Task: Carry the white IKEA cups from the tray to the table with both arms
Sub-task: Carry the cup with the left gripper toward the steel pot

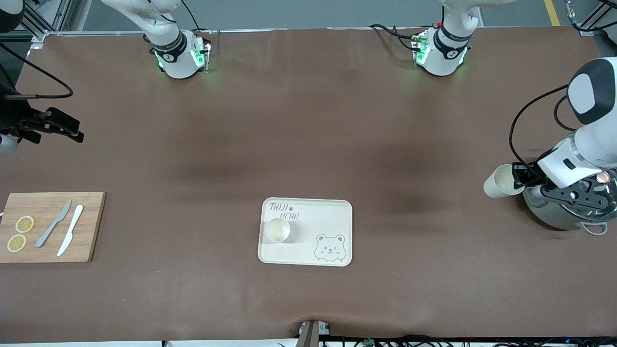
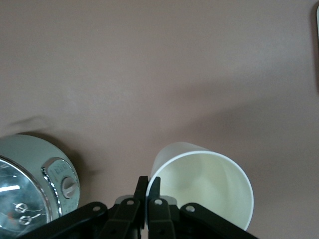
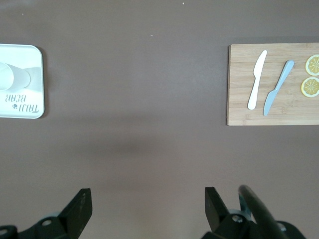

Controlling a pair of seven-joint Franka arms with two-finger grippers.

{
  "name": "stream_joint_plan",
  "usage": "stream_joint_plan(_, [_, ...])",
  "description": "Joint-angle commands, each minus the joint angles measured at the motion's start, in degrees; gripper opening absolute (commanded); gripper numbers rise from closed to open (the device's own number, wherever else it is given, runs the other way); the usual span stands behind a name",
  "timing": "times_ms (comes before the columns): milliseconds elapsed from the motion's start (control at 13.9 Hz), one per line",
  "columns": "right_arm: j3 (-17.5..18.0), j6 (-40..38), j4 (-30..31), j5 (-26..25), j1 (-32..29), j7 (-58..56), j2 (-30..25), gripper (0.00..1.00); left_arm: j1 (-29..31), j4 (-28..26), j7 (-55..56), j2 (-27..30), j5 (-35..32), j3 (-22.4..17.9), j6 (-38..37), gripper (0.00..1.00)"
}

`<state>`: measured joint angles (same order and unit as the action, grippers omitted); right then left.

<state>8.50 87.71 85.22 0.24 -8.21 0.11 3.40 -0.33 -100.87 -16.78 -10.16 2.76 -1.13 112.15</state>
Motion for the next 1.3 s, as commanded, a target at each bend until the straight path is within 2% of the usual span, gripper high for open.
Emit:
stream_joint_plan(0, [0.29, -0.44, -0.06, 0.55, -0.49, -0.37, -0.14, 1.0, 1.82, -6.87, -3.43, 3.74, 3.82, 0.52, 3.77, 0.0])
stream_joint_plan(432, [0.29, 0.0, -0.14, 0.55, -0.06, -0.46, -0.06, 1.0, 6.22, -15.13, -10.02, 4.18, 8.22, 0.43, 11.15, 0.0])
stream_joint_plan(864, [0.29, 0.0, -0.14, 0.55, 0.03, -0.46, 0.03, 1.0, 6.13, -25.85, -10.56, 4.27, 8.49, 1.39, 24.85, 0.0])
stream_joint_plan(1223, [0.29, 0.88, -0.14, 0.55, 0.56, -0.2, 0.03, 1.0, 6.4, -31.04, -12.39, 4.62, 8.49, 1.48, 30.13, 0.0])
